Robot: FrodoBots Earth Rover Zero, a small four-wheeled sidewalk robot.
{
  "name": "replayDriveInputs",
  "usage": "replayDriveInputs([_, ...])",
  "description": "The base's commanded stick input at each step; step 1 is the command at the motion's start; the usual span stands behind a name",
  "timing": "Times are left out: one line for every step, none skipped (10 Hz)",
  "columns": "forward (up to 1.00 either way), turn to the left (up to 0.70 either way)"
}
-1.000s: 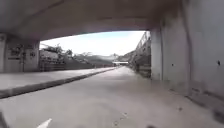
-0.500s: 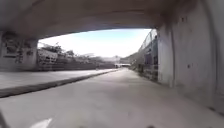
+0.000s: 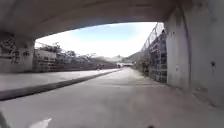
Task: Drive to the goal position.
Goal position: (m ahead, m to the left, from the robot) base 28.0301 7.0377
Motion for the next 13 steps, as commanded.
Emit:
replayDriveInputs([1.00,-0.27])
replayDriveInputs([1.00,-0.27])
replayDriveInputs([1.00,-0.27])
replayDriveInputs([1.00,-0.27])
replayDriveInputs([1.00,0.00])
replayDriveInputs([1.00,0.00])
replayDriveInputs([1.00,0.00])
replayDriveInputs([1.00,0.00])
replayDriveInputs([1.00,0.00])
replayDriveInputs([1.00,0.00])
replayDriveInputs([1.00,0.00])
replayDriveInputs([1.00,0.00])
replayDriveInputs([1.00,0.00])
